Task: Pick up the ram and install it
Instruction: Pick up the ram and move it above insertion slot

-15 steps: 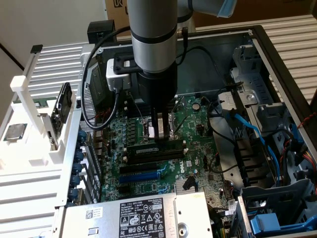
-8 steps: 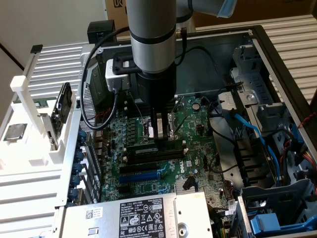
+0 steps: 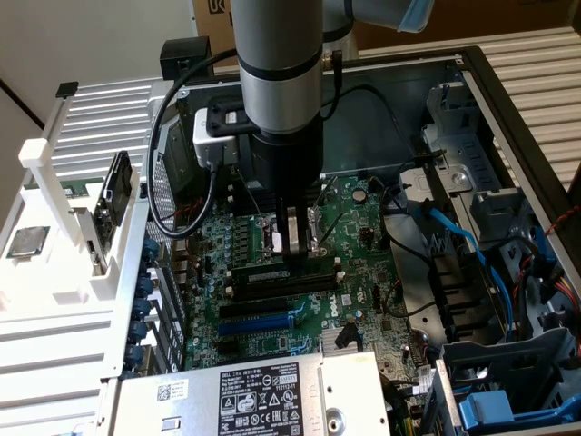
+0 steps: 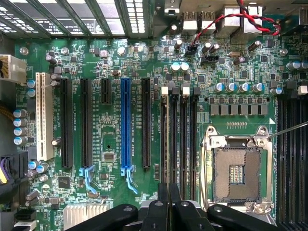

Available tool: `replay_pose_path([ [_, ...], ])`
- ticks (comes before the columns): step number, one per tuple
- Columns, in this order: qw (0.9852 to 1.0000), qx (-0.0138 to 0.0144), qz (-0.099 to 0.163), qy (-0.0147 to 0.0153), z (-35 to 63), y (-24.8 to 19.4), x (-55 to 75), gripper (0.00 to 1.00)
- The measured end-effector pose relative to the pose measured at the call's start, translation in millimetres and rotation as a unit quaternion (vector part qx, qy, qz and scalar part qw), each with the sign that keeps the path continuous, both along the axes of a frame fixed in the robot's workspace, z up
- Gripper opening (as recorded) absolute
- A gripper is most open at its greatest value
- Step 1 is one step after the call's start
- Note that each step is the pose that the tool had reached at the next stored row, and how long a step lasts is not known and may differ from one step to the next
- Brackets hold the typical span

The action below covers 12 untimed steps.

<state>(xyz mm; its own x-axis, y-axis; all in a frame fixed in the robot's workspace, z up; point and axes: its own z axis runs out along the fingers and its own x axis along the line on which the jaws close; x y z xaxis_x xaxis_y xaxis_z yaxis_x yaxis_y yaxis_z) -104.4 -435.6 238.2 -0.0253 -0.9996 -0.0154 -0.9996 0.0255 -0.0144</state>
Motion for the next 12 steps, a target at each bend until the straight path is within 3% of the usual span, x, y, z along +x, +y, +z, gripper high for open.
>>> replay_pose_path([
  [12, 1.0000, 0.0000, -0.001, 0.0000, -0.2, -0.5, 1.0, 0.12],
])
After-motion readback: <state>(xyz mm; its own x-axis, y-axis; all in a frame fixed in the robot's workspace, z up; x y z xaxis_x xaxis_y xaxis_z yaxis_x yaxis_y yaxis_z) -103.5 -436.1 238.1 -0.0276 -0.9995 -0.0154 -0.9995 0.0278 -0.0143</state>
